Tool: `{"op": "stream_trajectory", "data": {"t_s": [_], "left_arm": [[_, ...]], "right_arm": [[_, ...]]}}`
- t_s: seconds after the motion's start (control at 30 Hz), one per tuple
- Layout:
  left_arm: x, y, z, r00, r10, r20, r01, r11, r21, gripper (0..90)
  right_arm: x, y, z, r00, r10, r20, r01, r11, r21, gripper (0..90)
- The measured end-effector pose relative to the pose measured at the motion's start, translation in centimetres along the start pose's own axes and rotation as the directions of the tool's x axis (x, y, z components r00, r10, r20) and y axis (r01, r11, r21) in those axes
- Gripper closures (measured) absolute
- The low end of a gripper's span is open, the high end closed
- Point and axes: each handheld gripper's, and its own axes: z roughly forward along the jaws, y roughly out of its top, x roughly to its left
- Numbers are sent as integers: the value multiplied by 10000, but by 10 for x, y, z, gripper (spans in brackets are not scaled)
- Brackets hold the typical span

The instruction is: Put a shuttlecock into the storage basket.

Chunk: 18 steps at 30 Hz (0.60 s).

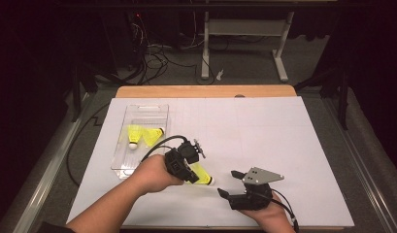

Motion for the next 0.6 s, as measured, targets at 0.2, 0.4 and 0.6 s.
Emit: {"op": "stream_trajectory", "data": {"t_s": [0.2,0.4,0.6], "left_arm": [[2,-1,-1,10000,-37,-76,37,10000,-20,900],[4,-3,-2,9997,-113,-199,112,9999,-61,900],[5,-3,-2,9997,-143,-200,142,9999,-16,900]], "right_arm": [[-8,-3,-6,9979,153,625,-141,9997,-191,160],[-21,-8,-14,9921,322,1209,-269,9986,-450,111],[-28,-9,-19,9818,547,1818,-443,9971,-611,5]]}}
